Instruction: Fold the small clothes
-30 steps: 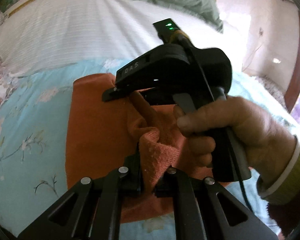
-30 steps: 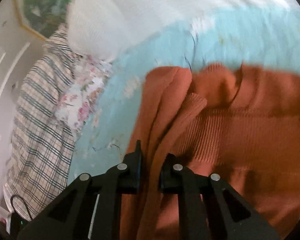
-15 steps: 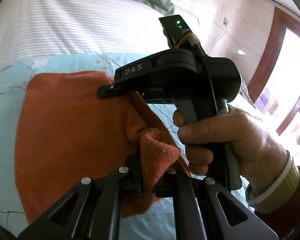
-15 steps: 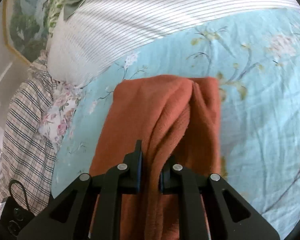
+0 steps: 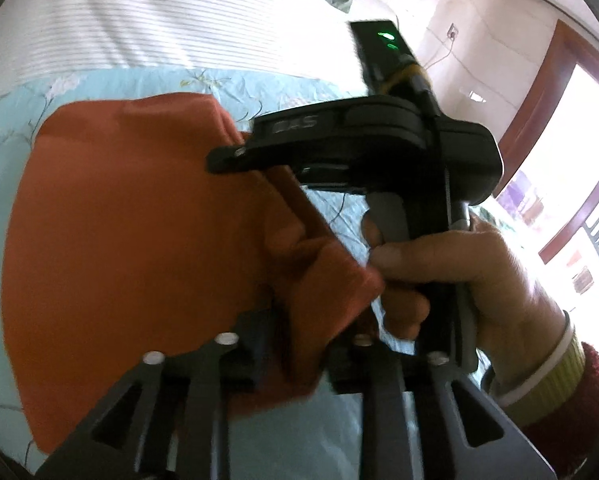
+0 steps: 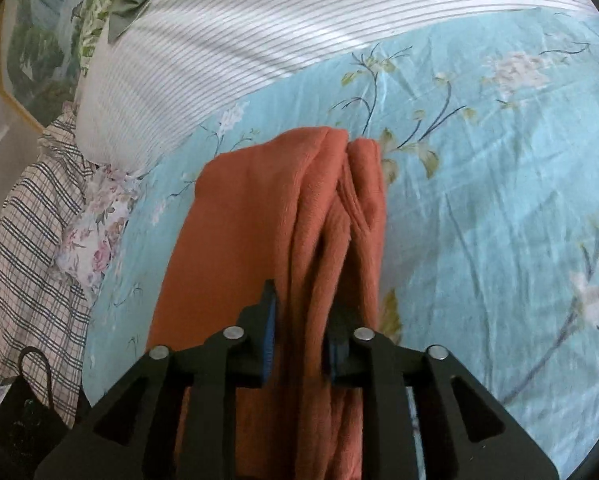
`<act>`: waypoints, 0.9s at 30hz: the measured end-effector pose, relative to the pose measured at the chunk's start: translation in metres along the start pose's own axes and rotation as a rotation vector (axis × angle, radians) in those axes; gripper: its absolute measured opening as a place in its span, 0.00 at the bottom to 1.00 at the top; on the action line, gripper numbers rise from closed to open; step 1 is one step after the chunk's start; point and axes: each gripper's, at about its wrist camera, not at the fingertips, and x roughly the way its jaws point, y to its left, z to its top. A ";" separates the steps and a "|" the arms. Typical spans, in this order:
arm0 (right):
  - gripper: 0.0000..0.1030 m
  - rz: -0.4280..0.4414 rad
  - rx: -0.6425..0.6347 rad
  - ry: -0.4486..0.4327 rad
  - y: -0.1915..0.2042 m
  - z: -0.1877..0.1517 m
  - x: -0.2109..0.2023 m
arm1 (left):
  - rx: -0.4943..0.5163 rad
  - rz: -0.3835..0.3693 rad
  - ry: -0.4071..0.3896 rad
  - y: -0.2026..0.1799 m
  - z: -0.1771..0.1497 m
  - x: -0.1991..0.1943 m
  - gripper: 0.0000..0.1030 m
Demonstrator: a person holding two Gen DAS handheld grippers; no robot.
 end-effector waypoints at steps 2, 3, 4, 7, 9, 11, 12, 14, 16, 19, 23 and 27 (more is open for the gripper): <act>0.56 -0.015 0.000 -0.045 0.001 -0.004 -0.014 | -0.015 0.000 -0.007 0.006 -0.005 -0.015 0.51; 0.62 -0.019 0.003 -0.065 0.000 -0.006 -0.020 | -0.022 0.007 -0.014 0.011 -0.007 -0.023 0.62; 0.68 -0.025 0.007 -0.082 -0.001 -0.008 -0.025 | -0.034 0.019 -0.026 0.019 -0.009 -0.033 0.66; 0.69 -0.019 0.035 -0.073 -0.007 -0.011 -0.029 | -0.091 0.065 -0.048 0.045 -0.014 -0.057 0.72; 0.69 -0.008 0.056 -0.052 -0.010 -0.013 -0.025 | -0.151 0.091 -0.062 0.073 -0.011 -0.067 0.75; 0.69 0.002 0.064 -0.029 -0.011 -0.016 -0.019 | -0.217 0.111 -0.070 0.102 -0.007 -0.074 0.79; 0.69 0.010 0.070 -0.019 -0.012 -0.016 -0.016 | -0.261 0.118 -0.067 0.118 -0.006 -0.075 0.79; 0.69 0.036 0.088 -0.003 -0.013 -0.017 -0.010 | -0.332 0.109 -0.046 0.146 -0.001 -0.070 0.79; 0.69 0.065 0.107 0.016 -0.015 -0.018 -0.004 | -0.394 0.083 -0.030 0.170 0.001 -0.064 0.79; 0.69 0.070 0.110 0.037 -0.016 -0.019 0.004 | -0.430 0.062 -0.011 0.188 0.007 -0.050 0.79; 0.69 0.069 0.115 0.063 -0.016 -0.019 0.011 | -0.434 0.034 0.041 0.193 0.011 -0.020 0.79; 0.61 0.079 0.114 0.089 -0.014 -0.019 0.018 | -0.379 0.033 0.041 0.183 0.017 -0.008 0.70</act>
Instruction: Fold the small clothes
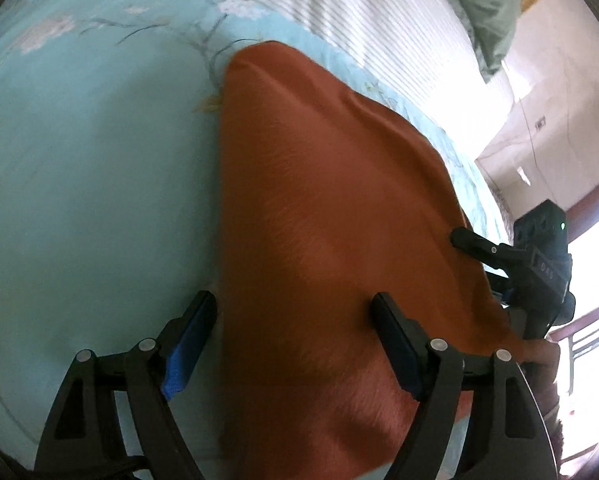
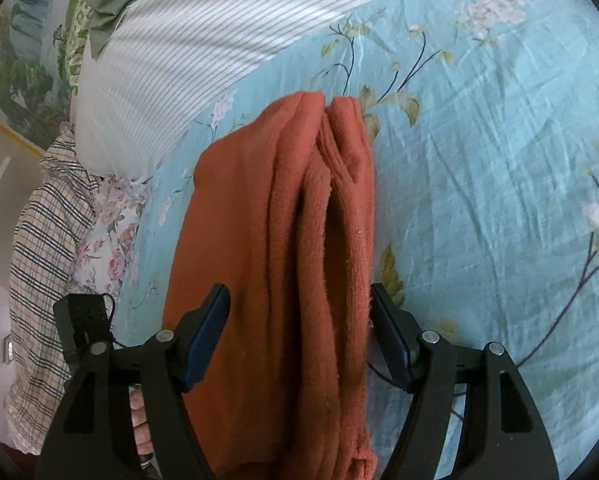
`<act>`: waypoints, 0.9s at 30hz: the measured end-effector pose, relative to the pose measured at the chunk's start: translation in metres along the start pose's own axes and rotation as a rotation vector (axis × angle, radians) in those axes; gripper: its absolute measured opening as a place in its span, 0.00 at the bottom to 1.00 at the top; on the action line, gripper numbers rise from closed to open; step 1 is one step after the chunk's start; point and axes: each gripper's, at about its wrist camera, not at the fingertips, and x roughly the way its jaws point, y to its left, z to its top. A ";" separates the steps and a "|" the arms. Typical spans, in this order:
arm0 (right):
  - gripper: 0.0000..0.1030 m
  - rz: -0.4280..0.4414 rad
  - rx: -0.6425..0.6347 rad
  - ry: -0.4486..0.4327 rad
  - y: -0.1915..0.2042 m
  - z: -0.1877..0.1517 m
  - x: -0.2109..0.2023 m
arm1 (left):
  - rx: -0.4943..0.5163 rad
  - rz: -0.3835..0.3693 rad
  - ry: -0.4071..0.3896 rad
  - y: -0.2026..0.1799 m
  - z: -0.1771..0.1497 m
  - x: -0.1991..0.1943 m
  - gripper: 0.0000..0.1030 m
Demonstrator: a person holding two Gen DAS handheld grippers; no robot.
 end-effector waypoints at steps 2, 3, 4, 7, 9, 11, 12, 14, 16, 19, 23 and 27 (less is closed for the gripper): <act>0.37 -0.004 0.008 0.018 -0.001 -0.002 0.006 | 0.013 0.011 0.006 -0.005 -0.002 0.006 0.57; 0.35 0.011 0.022 0.015 -0.002 -0.003 0.008 | 0.020 0.019 -0.001 -0.009 0.000 0.008 0.46; 0.32 0.014 0.026 0.008 -0.001 -0.004 0.008 | 0.030 0.018 -0.010 -0.011 0.001 0.009 0.42; 0.26 0.015 0.017 -0.033 0.012 -0.012 0.000 | 0.054 0.004 -0.039 -0.018 -0.001 -0.001 0.27; 0.25 0.049 0.012 -0.041 0.024 -0.019 -0.002 | 0.069 -0.001 -0.064 -0.020 -0.006 -0.019 0.25; 0.24 0.082 -0.009 -0.039 0.040 -0.028 0.001 | 0.077 -0.008 -0.093 -0.022 -0.013 -0.041 0.25; 0.24 0.104 -0.021 -0.032 0.051 -0.035 0.005 | 0.076 -0.011 -0.105 -0.021 -0.017 -0.053 0.25; 0.24 0.145 -0.045 -0.012 0.071 -0.049 0.016 | 0.065 -0.001 -0.136 -0.014 -0.028 -0.081 0.25; 0.24 0.191 -0.076 0.012 0.096 -0.066 0.031 | 0.052 0.018 -0.158 -0.003 -0.041 -0.106 0.25; 0.24 0.246 -0.104 0.047 0.122 -0.087 0.052 | 0.036 0.060 -0.188 0.019 -0.064 -0.146 0.25; 0.24 0.281 -0.130 0.108 0.149 -0.115 0.082 | 0.018 0.118 -0.204 0.043 -0.091 -0.184 0.25; 0.24 0.232 -0.134 0.146 0.153 -0.133 0.104 | -0.013 0.163 -0.177 0.068 -0.115 -0.190 0.25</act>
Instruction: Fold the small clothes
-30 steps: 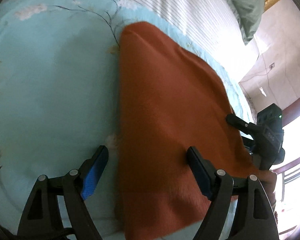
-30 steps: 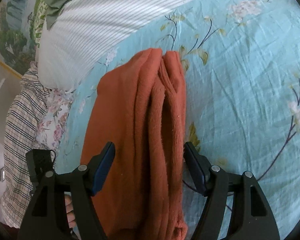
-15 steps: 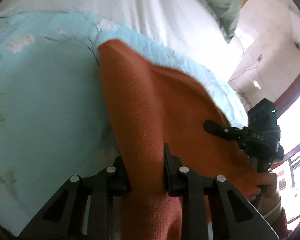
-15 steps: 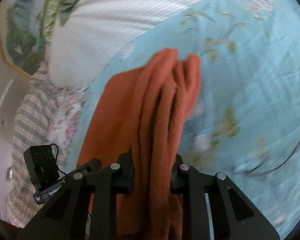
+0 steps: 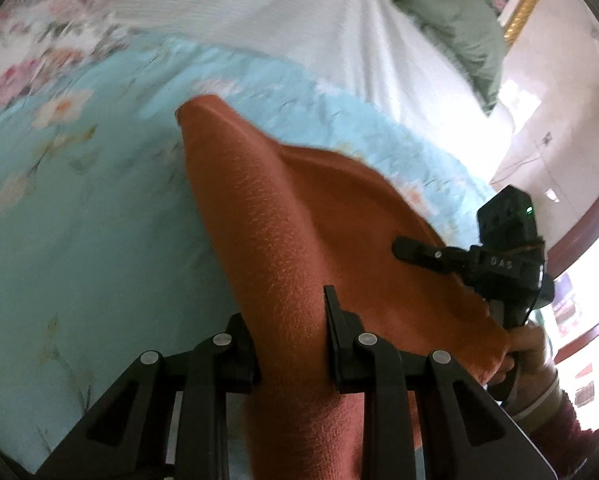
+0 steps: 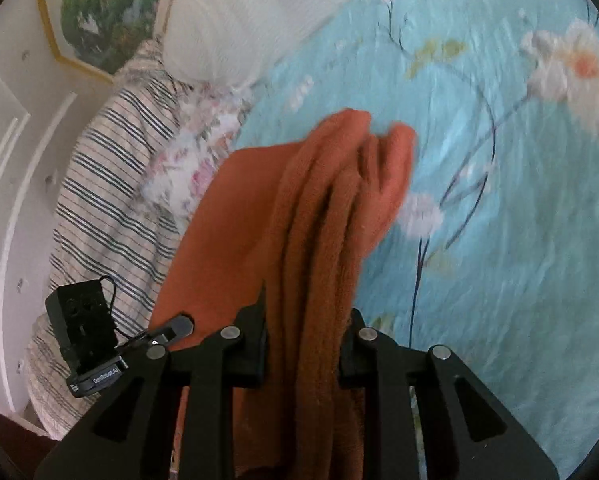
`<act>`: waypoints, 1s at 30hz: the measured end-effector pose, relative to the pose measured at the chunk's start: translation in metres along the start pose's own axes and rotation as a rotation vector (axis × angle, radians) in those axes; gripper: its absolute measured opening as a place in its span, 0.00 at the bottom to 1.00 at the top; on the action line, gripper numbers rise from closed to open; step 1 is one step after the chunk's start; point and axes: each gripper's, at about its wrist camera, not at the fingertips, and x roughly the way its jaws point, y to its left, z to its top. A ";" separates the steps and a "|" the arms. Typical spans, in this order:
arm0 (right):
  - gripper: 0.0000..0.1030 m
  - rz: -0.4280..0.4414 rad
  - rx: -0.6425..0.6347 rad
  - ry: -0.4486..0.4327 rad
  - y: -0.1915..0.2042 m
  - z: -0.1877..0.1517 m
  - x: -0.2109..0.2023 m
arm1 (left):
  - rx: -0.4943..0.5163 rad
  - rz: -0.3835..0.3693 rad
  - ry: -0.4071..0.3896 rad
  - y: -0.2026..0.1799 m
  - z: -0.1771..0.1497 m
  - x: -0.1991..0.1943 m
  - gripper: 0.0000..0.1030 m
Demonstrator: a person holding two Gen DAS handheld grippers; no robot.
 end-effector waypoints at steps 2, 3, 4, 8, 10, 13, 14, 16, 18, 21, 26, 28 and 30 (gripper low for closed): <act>0.24 -0.006 0.017 0.000 -0.003 -0.002 0.002 | -0.041 -0.016 0.024 0.013 -0.009 0.006 0.26; 0.25 -0.015 0.024 0.000 -0.005 -0.003 0.002 | -0.048 -0.018 0.025 0.016 -0.011 0.008 0.29; 0.26 -0.026 0.028 0.003 -0.006 -0.003 0.002 | -0.048 -0.013 0.029 0.017 -0.012 0.011 0.30; 0.35 -0.094 0.035 -0.026 -0.007 -0.003 -0.008 | -0.066 -0.019 0.073 0.023 -0.009 0.018 0.47; 0.37 -0.128 0.022 -0.054 -0.006 -0.003 -0.021 | -0.095 -0.036 0.071 0.032 -0.002 0.017 0.50; 0.39 -0.152 0.012 -0.094 -0.004 -0.004 -0.036 | -0.168 -0.045 0.040 0.054 0.021 0.019 0.60; 0.39 -0.160 0.012 -0.110 -0.004 -0.005 -0.041 | -0.201 -0.052 0.038 0.064 0.032 0.024 0.60; 0.39 -0.160 0.011 -0.136 0.000 -0.006 -0.049 | -0.260 -0.064 0.046 0.080 0.053 0.037 0.60; 0.39 -0.155 0.007 -0.153 0.003 -0.008 -0.054 | -0.300 -0.077 0.053 0.092 0.074 0.053 0.55; 0.39 -0.153 -0.005 -0.160 0.009 -0.011 -0.060 | -0.326 -0.079 0.056 0.104 0.103 0.075 0.31; 0.39 -0.148 -0.029 -0.165 0.018 -0.014 -0.066 | -0.297 0.072 -0.040 0.107 0.137 0.075 0.26; 0.39 -0.143 -0.038 -0.164 0.020 -0.014 -0.065 | -0.294 0.108 -0.077 0.108 0.142 0.066 0.26; 0.39 -0.138 -0.053 -0.162 0.024 -0.012 -0.063 | -0.295 0.098 -0.094 0.107 0.140 0.054 0.26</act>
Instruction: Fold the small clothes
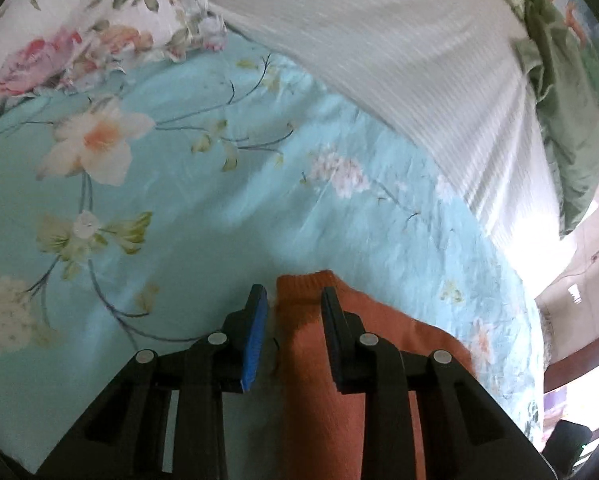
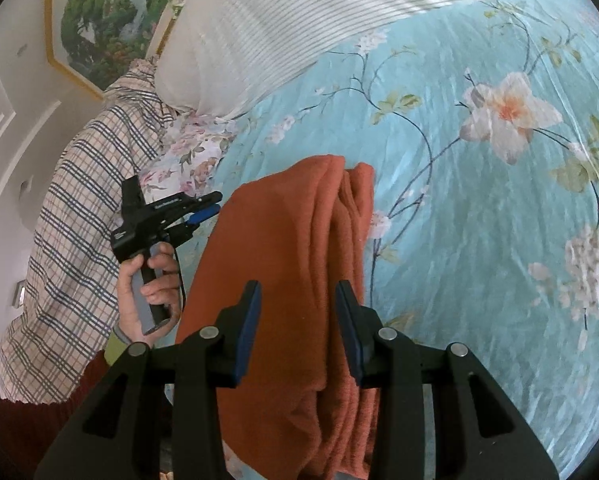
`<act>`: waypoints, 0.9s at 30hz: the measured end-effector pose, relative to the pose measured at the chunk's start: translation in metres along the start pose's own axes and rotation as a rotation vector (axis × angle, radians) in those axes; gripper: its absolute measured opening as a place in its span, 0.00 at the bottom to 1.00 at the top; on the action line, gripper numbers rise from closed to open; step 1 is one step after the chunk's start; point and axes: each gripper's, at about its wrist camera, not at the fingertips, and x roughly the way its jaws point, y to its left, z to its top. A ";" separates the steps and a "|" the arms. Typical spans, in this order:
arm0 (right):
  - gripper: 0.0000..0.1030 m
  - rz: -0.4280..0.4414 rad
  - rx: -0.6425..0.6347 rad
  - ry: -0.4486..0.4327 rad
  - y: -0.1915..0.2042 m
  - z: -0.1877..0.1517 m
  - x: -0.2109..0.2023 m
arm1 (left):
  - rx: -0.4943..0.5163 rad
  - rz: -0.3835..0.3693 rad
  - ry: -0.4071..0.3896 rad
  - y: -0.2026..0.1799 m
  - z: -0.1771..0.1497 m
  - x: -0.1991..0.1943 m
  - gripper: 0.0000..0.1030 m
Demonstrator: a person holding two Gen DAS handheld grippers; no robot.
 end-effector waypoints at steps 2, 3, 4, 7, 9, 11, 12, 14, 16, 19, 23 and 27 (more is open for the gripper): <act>0.39 0.000 -0.010 0.001 0.003 0.002 0.004 | 0.017 -0.011 -0.017 -0.002 -0.009 -0.015 0.26; 0.39 -0.005 -0.016 0.004 0.004 0.005 0.008 | 0.034 -0.016 -0.019 -0.003 -0.015 -0.023 0.26; 0.39 -0.009 -0.019 0.006 0.005 0.006 0.009 | 0.051 -0.029 -0.020 -0.007 -0.022 -0.030 0.26; 0.38 -0.023 -0.023 0.022 0.005 0.014 0.021 | 0.107 -0.102 -0.014 -0.017 -0.051 -0.053 0.26; 0.39 -0.032 -0.032 0.040 0.004 0.019 0.031 | 0.146 -0.141 0.001 -0.024 -0.071 -0.065 0.26; 0.39 -0.057 -0.035 0.070 0.002 0.024 0.045 | 0.189 -0.178 0.024 -0.033 -0.088 -0.071 0.26; 0.38 -0.084 -0.032 0.078 -0.001 0.027 0.051 | 0.208 -0.190 0.040 -0.038 -0.096 -0.072 0.26; 0.38 -0.096 -0.027 0.085 -0.004 0.031 0.060 | 0.238 -0.206 0.060 -0.043 -0.107 -0.076 0.26; 0.38 -0.099 -0.031 0.077 -0.002 0.035 0.064 | 0.271 -0.203 0.069 -0.047 -0.116 -0.078 0.26; 0.29 -0.084 -0.040 0.067 0.003 0.040 0.067 | 0.309 -0.207 0.079 -0.052 -0.126 -0.082 0.26; 0.11 -0.024 -0.052 0.029 0.017 0.047 0.053 | 0.329 -0.210 0.090 -0.054 -0.130 -0.087 0.26; 0.10 0.016 -0.093 -0.111 0.030 0.039 0.010 | 0.345 -0.232 0.082 -0.059 -0.134 -0.098 0.26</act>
